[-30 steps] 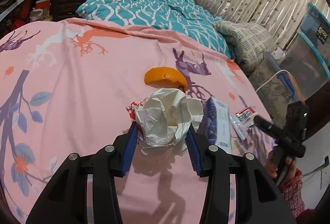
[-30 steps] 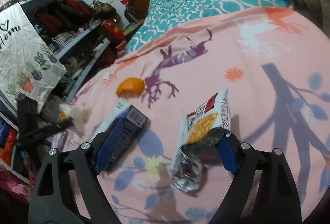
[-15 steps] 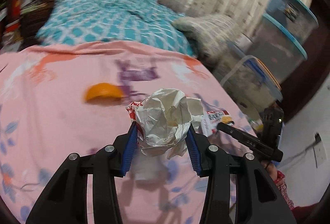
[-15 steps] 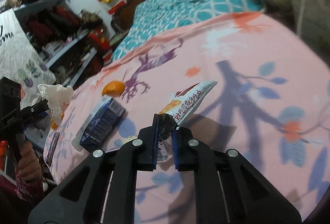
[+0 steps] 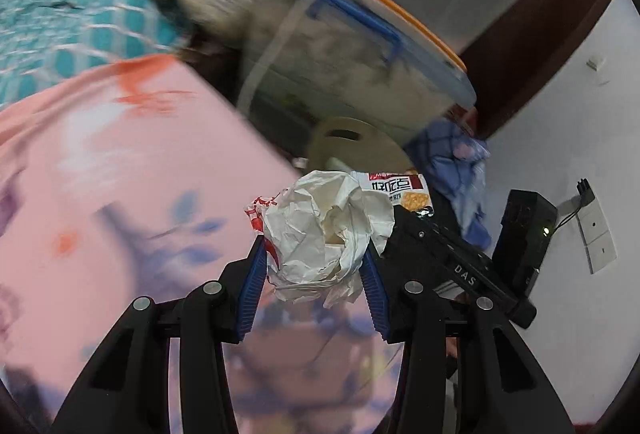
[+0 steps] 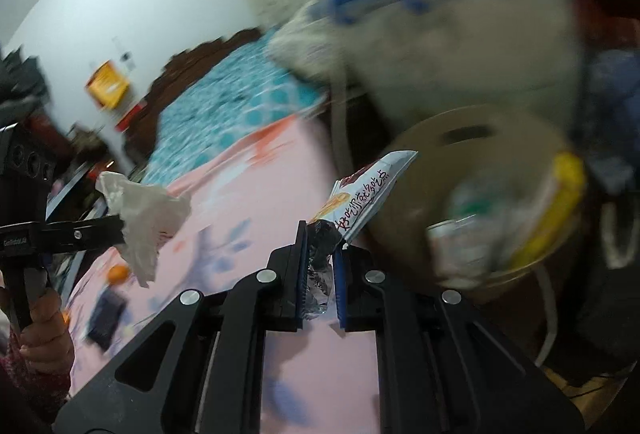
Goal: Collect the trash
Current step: 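Carry the tissue and snack bag to the wastebasket and open both grippers, then return to the bed and grasp the milk carton with the left gripper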
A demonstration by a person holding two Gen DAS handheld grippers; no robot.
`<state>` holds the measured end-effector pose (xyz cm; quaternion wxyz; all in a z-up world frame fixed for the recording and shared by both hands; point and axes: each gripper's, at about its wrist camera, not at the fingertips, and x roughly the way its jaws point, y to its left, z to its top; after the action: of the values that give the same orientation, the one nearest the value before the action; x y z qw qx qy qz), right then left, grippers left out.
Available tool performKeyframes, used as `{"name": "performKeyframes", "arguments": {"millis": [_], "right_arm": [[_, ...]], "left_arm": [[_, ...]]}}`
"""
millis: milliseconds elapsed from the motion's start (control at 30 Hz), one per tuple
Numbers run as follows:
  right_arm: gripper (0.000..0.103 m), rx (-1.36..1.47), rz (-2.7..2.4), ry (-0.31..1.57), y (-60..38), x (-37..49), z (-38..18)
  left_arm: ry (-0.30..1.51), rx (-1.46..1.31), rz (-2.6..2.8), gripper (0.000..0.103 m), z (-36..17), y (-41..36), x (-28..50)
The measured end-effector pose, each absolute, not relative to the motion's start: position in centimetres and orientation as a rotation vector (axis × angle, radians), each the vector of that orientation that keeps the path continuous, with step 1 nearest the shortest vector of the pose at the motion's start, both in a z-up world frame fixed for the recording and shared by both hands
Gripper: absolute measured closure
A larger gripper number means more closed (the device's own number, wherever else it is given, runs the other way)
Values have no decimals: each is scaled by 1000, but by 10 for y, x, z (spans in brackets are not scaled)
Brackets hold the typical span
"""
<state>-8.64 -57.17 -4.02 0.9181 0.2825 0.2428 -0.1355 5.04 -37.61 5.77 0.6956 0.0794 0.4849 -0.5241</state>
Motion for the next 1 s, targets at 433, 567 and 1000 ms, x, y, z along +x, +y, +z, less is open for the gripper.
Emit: {"name": "performKeyframes", "arguments": {"millis": [433, 567, 1000], "right_arm": [[87, 551, -395, 564, -661, -79, -54], [62, 578, -377, 570, -664, -74, -62], [22, 638, -396, 373, -619, -108, -35]], "left_arm": [[1197, 276, -1148, 25, 11, -554, 49], [1216, 277, -1135, 25, 2, -552, 50], [1063, 170, -1159, 25, 53, -410, 47]]}}
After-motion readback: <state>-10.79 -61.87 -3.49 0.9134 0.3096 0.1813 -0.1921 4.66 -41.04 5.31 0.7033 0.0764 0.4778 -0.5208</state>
